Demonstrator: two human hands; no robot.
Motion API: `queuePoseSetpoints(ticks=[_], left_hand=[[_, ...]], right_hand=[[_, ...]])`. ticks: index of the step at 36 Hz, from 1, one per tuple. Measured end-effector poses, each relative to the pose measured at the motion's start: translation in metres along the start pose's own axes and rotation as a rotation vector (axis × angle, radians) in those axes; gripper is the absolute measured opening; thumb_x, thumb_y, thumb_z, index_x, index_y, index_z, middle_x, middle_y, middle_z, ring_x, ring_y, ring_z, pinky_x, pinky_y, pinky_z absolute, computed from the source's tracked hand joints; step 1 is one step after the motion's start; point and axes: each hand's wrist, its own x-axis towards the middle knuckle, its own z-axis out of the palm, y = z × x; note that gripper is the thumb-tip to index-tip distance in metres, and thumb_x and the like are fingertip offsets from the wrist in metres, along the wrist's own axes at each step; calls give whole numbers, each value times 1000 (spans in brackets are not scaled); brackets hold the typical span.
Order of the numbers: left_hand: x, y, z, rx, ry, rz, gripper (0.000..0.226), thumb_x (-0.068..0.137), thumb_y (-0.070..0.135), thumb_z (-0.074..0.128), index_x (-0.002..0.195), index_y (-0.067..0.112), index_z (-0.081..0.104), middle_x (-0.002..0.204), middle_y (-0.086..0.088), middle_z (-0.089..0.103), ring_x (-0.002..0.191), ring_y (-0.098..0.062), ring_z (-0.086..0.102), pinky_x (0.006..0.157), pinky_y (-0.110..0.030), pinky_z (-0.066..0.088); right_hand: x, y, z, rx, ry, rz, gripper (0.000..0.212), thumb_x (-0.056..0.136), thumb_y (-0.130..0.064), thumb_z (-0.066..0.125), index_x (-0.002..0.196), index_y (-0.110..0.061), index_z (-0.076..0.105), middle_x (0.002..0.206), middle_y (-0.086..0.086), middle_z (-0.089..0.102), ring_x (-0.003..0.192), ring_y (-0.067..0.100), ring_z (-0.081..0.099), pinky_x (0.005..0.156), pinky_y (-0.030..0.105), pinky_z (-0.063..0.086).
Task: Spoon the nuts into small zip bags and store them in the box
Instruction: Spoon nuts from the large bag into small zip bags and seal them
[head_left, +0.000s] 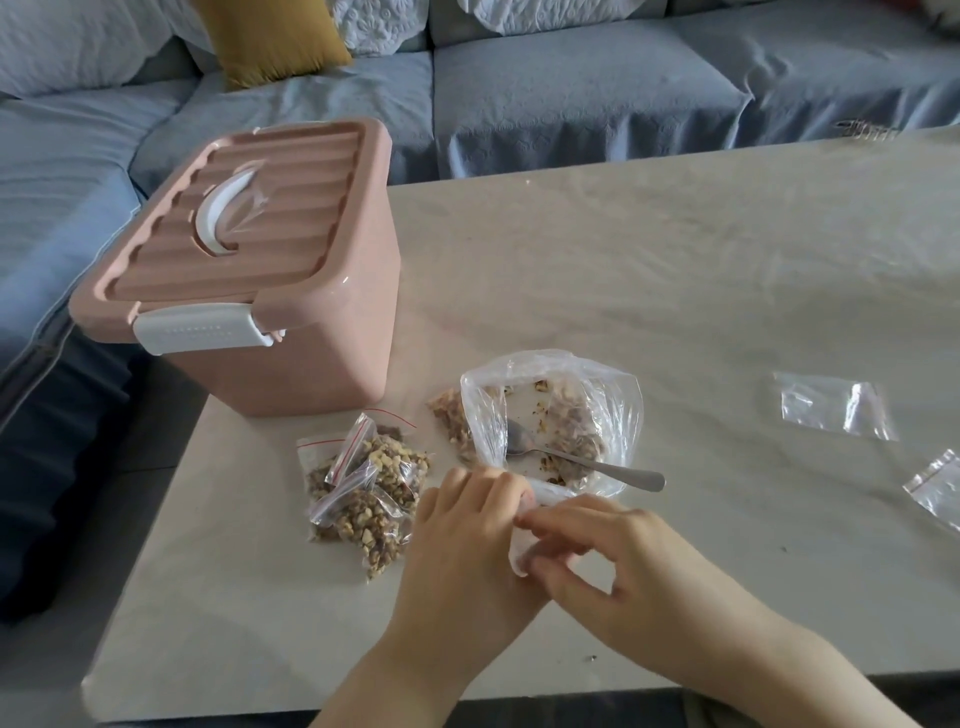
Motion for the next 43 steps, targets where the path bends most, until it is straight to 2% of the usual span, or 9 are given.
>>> queuePoseSetpoints(ticks=[9, 13, 17, 21, 26, 30, 36, 39, 43], left_hand=[[-2, 1, 3, 74, 50, 25, 22, 71, 40, 55, 84, 23, 49, 76, 14, 57, 75, -11, 55, 76, -27, 34], [-3, 2, 3, 59, 8, -51, 45, 62, 37, 49, 103, 20, 49, 79, 13, 62, 77, -11, 62, 79, -23, 33], [-4, 2, 6, 15, 16, -74, 35, 62, 37, 50, 93, 19, 52, 70, 13, 62, 70, -11, 61, 75, -21, 33], [-4, 0, 10, 1, 17, -126, 20, 67, 39, 48, 75, 21, 51, 61, 14, 55, 59, -10, 57, 68, -24, 34], [-3, -17, 12, -65, 89, -214, 25, 68, 47, 54, 82, 26, 50, 62, 15, 52, 60, -2, 52, 64, -20, 41], [2, -26, 7, -130, 106, -341, 27, 69, 36, 72, 81, 24, 51, 67, 13, 58, 63, -2, 53, 64, -13, 36], [19, -31, 8, -340, 53, -598, 24, 76, 29, 70, 91, 20, 53, 83, 16, 57, 78, -2, 51, 61, -13, 32], [29, -35, 11, -401, 19, -660, 23, 78, 27, 68, 92, 20, 52, 83, 17, 55, 77, 1, 51, 61, -10, 35], [35, -40, 16, -456, -68, -678, 25, 79, 26, 65, 97, 21, 50, 90, 15, 55, 82, 10, 49, 62, -6, 35]], right_hand=[[0, 7, 2, -23, -38, -42, 43, 86, -28, 58, 117, -57, 49, 94, -29, 60, 108, -9, 49, 86, 5, 36], [-2, 13, 9, -87, -14, -56, 49, 85, -41, 54, 127, -59, 37, 107, -27, 52, 108, -8, 50, 94, 10, 37], [-2, 14, 11, -117, 20, -85, 50, 80, -53, 45, 128, -44, 49, 98, -27, 57, 110, -9, 45, 93, 6, 34], [1, 20, 2, -49, 90, -46, 29, 85, -36, 62, 114, -40, 63, 95, -28, 63, 103, -16, 48, 84, 0, 34], [10, 62, -20, -189, 490, 252, 22, 86, -19, 62, 107, -20, 66, 100, -8, 62, 86, -4, 56, 71, 6, 38], [14, 92, -30, -290, 297, 714, 50, 87, -42, 56, 131, -21, 44, 106, 4, 56, 88, 21, 57, 74, 30, 45], [27, 103, -18, 36, 276, 693, 31, 83, -27, 66, 111, -15, 57, 67, -3, 66, 63, 11, 60, 52, 22, 38], [31, 95, -15, 334, 382, 657, 5, 85, -13, 65, 86, -9, 68, 56, 0, 62, 48, 11, 57, 52, 22, 40], [31, 90, -14, 511, 613, 553, 13, 89, -12, 59, 80, -13, 69, 48, -4, 61, 44, 7, 51, 53, 19, 45]])
